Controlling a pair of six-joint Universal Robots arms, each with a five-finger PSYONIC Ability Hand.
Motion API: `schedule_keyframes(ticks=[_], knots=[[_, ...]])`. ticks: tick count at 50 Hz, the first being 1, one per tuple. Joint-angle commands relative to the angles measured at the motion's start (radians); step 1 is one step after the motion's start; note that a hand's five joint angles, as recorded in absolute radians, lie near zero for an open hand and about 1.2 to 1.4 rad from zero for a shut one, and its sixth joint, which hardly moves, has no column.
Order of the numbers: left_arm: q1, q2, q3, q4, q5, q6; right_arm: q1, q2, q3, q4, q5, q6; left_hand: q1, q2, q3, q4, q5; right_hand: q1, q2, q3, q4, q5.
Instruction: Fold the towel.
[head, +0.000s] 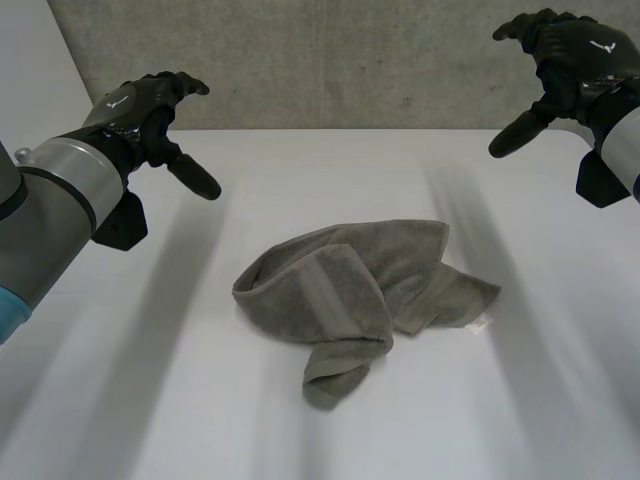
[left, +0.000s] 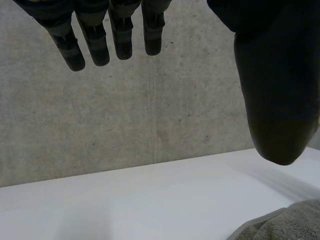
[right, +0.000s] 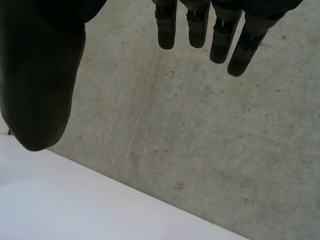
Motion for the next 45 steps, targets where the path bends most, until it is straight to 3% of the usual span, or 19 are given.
schedule_keyframes(ticks=[1,24,29,31,32,34,36,40,42,45], knots=[[0.0,0.002,0.0,-0.001,0.003,0.0,-0.001,-0.012,0.006,0.008,-0.005,0.001,-0.121,-0.063,-0.043,-0.05,-0.052,-0.067,-0.082,-0.007,-0.059,-0.062],[-0.006,0.0,-0.021,0.011,0.021,0.001,0.0,0.012,0.013,0.013,-0.025,-0.024,-0.121,-0.063,-0.043,-0.05,-0.052,-0.067,-0.082,-0.007,-0.059,-0.062],[-0.021,-0.018,-0.037,0.024,0.087,0.001,0.002,0.061,0.007,0.031,-0.126,-0.188,-0.121,-0.063,-0.043,-0.05,-0.052,-0.067,-0.082,-0.007,-0.059,-0.062],[-0.043,-0.055,-0.04,0.04,0.179,0.005,0.002,0.086,0.009,0.045,-0.146,-0.249,-0.121,-0.063,-0.043,-0.05,-0.052,-0.067,-0.082,-0.007,-0.059,-0.062],[-0.043,-0.055,-0.04,0.041,0.179,0.005,0.002,0.086,0.009,0.045,-0.146,-0.249,-0.121,-0.063,-0.043,-0.05,-0.052,-0.067,-0.082,-0.007,-0.059,-0.062],[-0.073,-0.101,-0.041,0.039,0.272,0.02,0.01,0.144,0.01,0.086,-0.162,-0.391,-0.121,-0.063,-0.043,-0.05,-0.052,-0.067,-0.082,-0.007,-0.059,-0.062],[-0.087,-0.124,-0.041,0.038,0.306,0.041,0.014,0.174,0.01,0.102,-0.16,-0.46,-0.121,-0.063,-0.043,-0.05,-0.052,-0.067,-0.082,-0.007,-0.059,-0.062],[-0.121,-0.178,-0.043,0.033,0.339,0.115,0.03,0.245,0.007,0.108,-0.154,-0.592,-0.121,-0.063,-0.043,-0.05,-0.052,-0.067,-0.082,-0.007,-0.059,-0.062],[-0.155,-0.233,-0.055,0.037,0.334,0.208,0.042,0.32,0.007,0.103,-0.162,-0.66,-0.121,-0.063,-0.043,-0.05,-0.052,-0.067,-0.082,-0.007,-0.059,-0.062],[-0.182,-0.286,-0.063,0.042,0.313,0.314,0.045,0.389,0.004,0.082,-0.163,-0.664,-0.121,-0.063,-0.043,-0.05,-0.052,-0.067,-0.082,-0.007,-0.059,-0.062]])
